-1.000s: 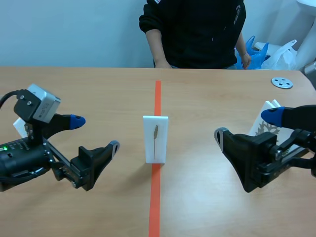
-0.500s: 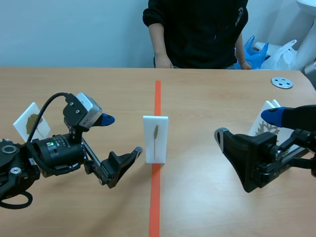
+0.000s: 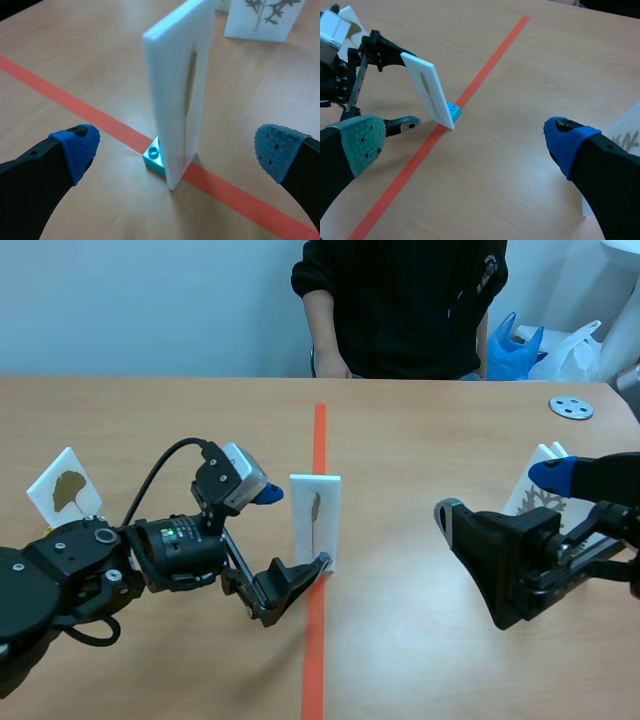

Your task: Sort the leaf by its shape. The table is split by an orange tape line. A compound leaf with several leaflets goes to the left side, a simple leaf with one blade goes to the right side. Return to the home posture when a red brick is placed on the table.

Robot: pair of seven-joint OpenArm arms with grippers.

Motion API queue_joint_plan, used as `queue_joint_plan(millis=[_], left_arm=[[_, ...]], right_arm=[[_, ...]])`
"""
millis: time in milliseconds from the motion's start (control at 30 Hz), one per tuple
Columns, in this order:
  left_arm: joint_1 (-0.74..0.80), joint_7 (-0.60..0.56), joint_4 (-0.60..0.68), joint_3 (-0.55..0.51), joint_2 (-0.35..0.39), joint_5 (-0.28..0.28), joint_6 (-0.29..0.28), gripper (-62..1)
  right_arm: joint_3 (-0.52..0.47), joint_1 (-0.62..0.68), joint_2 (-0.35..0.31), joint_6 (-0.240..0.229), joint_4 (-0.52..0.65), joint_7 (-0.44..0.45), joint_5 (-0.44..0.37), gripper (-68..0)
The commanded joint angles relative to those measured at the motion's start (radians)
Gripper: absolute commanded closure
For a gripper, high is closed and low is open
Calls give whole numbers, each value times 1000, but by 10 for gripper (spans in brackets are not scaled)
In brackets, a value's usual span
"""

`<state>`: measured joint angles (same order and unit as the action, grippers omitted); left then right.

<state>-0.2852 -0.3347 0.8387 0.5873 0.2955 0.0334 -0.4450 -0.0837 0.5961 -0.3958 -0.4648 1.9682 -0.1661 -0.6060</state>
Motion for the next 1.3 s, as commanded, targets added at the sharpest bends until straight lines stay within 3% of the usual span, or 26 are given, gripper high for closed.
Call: queue_joint_plan(millis=[0,267,367,633,733,867,933,1267], left_arm=[[-35,-23,-7,4,-7,10,13,-623],[-61,-74,-96,44,-18,10,16,-620],[-61,-94,-103,53,-18,13,13,-570],[-56,-119,-103,54,-18,89,4,-565],[-56,-118,-103,55,-18,90,4,-561],[-56,-118,-103,90,-18,110,5,-449],[-56,-118,-103,114,-18,119,5,-428],[-56,-117,-103,153,-54,140,77,-425]], right_arm=[[-8,-9,-9,1,1,11,-7,-679],[-8,-9,-9,1,1,11,-8,-679],[-8,-9,-9,1,1,11,-8,-679],[-8,-9,-9,1,1,11,-16,-679],[-8,-9,-9,1,1,11,-16,-679],[-8,-9,-9,1,1,11,-16,-679],[-8,-9,-9,1,1,11,-16,-679],[-8,-9,-9,1,1,11,-16,-679]])
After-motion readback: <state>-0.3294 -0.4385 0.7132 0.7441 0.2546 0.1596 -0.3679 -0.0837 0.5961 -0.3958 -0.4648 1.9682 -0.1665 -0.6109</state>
